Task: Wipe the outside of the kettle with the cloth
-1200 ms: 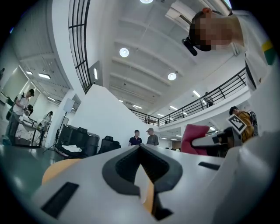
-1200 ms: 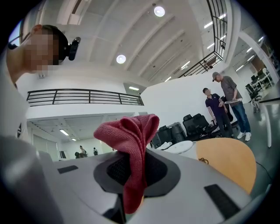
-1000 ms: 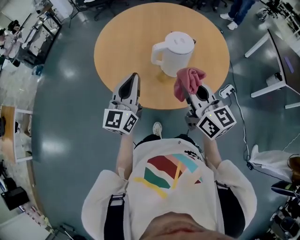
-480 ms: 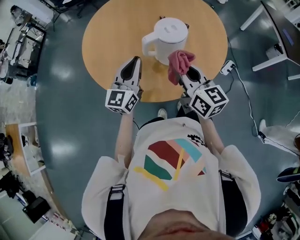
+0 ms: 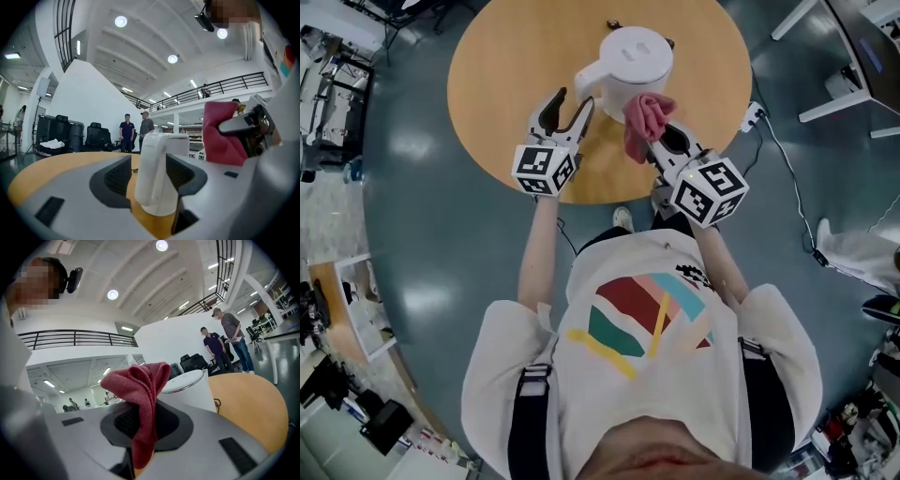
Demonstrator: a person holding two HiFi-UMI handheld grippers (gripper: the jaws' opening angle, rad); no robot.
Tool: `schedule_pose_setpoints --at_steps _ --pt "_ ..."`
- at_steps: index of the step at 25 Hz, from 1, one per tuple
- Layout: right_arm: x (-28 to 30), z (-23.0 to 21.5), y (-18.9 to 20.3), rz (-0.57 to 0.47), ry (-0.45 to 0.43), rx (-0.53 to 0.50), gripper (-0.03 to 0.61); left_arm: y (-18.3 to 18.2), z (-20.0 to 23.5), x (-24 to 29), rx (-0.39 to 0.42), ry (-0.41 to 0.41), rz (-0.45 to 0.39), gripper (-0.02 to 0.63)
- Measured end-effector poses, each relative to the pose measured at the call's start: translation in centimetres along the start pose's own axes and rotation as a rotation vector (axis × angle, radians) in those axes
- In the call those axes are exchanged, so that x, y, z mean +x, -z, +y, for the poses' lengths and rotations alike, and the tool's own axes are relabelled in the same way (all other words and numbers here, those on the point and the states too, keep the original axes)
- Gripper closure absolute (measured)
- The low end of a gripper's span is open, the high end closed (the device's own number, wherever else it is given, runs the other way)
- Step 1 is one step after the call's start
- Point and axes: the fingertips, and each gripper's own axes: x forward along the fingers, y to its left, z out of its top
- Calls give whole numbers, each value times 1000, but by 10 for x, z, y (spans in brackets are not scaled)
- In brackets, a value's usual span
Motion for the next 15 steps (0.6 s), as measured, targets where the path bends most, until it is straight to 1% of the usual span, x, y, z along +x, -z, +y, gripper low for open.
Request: schedule_pose_setpoints --at_steps 3,5,7,10,12,15 --pt "11 -2 6 10 4 4 531 15 7 13 34 18 69 354" --pt "22 -3 8 15 -1 -14 531 23 10 20 66 33 99 354" --pt "34 -2 11 23 -9 -48 531 28 13 24 95 44 113 356" --pt "50 1 17 37 -16 -105 531 29 11 26 147 59 102 356" --pt "60 0 21 46 -4 -122 531 29 9 28 173 72 104 356" --pt "71 -6 28 63 42 -148 531 35 4 32 204 94 140 356"
